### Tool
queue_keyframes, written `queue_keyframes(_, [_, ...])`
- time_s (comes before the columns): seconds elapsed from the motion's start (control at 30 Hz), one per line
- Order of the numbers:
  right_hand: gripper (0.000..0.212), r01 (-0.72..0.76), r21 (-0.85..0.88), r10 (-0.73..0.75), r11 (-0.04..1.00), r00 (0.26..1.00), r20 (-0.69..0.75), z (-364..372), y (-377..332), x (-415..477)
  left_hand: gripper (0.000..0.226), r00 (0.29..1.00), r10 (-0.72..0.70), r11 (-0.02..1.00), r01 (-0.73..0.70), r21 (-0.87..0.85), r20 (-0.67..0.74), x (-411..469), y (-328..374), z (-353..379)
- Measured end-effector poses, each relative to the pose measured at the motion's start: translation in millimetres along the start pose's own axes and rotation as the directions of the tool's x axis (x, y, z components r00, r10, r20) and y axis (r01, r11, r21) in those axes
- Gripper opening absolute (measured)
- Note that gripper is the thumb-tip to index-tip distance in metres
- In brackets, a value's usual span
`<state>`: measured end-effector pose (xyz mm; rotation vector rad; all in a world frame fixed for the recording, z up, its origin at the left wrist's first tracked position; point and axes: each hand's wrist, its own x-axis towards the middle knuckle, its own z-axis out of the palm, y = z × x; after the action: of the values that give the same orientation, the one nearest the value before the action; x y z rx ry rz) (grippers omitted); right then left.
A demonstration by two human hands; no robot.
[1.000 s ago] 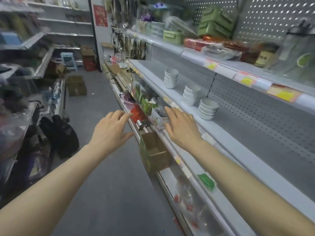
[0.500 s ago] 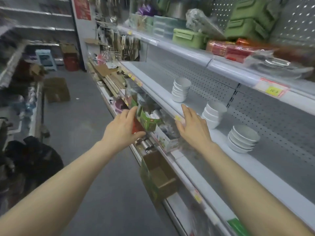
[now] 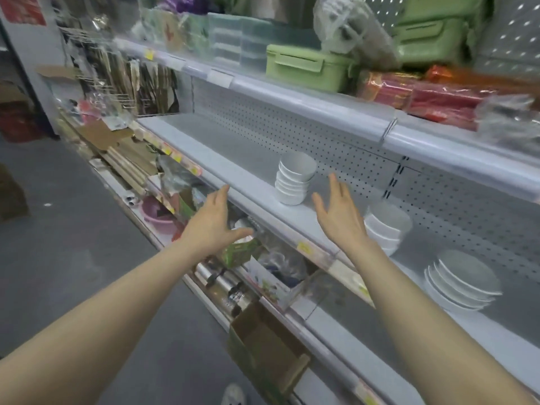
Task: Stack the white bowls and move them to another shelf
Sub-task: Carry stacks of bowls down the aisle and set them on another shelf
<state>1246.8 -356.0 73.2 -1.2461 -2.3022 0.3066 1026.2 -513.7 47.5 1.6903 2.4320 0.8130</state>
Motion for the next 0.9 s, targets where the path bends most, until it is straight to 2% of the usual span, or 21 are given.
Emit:
queue_keyframes(0.1, [0.066,-0.040,0.022,0.040,0.999,0.999,-0.025,20,7,46,0.118,0.998,0.041,0.998,-0.039,-0.054,0.044,62,-14,21])
queue_keyframes(0.2, [0.067,-0.117,0.064,0.119,0.991,0.993,-0.023,35,9,89,0.119,0.992,0.032,0.990,-0.015,-0.143,0.118,118,-23,41])
queue_keyframes(0.4, [0.078,-0.258,0.138,0.238,0.956,0.960,0.146,47,20,155,0.126,0.970,0.033,0.959,0.037,-0.280,0.243,202,-29,81])
queue_keyframes(0.53, [0.097,-0.269,0.212,0.211,0.939,0.942,0.261,55,27,172,0.128,0.941,0.145,0.933,-0.026,-0.360,0.306,234,-28,103])
queue_keyframes(0.6, [0.083,-0.248,0.239,0.177,0.939,0.942,0.284,57,28,177,0.124,0.929,0.190,0.913,-0.048,-0.405,0.318,250,-23,110])
queue_keyframes(0.63, [0.071,-0.238,0.246,0.165,0.940,0.944,0.285,58,27,179,0.118,0.921,0.212,0.899,-0.053,-0.434,0.326,257,-21,114])
queue_keyframes(0.67, [0.067,-0.214,0.262,0.138,0.941,0.950,0.281,59,26,181,0.111,0.914,0.235,0.881,-0.057,-0.469,0.330,264,-19,118])
queue_keyframes(0.7, [0.073,-0.193,0.280,0.112,0.940,0.954,0.279,61,26,184,0.103,0.911,0.260,0.866,-0.074,-0.494,0.321,270,-19,123])
queue_keyframes(0.77, [0.103,-0.190,0.268,0.105,0.945,0.948,0.302,68,27,190,0.093,0.902,0.309,0.838,-0.108,-0.535,0.301,279,-20,134])
queue_keyframes(0.83, [0.128,-0.222,0.222,0.148,0.949,0.940,0.309,74,27,194,0.092,0.892,0.342,0.808,-0.118,-0.577,0.296,282,-20,139])
queue_keyframes(0.9, [0.134,-0.255,0.234,0.187,0.938,0.942,0.277,78,26,194,0.088,0.882,0.360,0.779,-0.106,-0.618,0.303,283,-22,140])
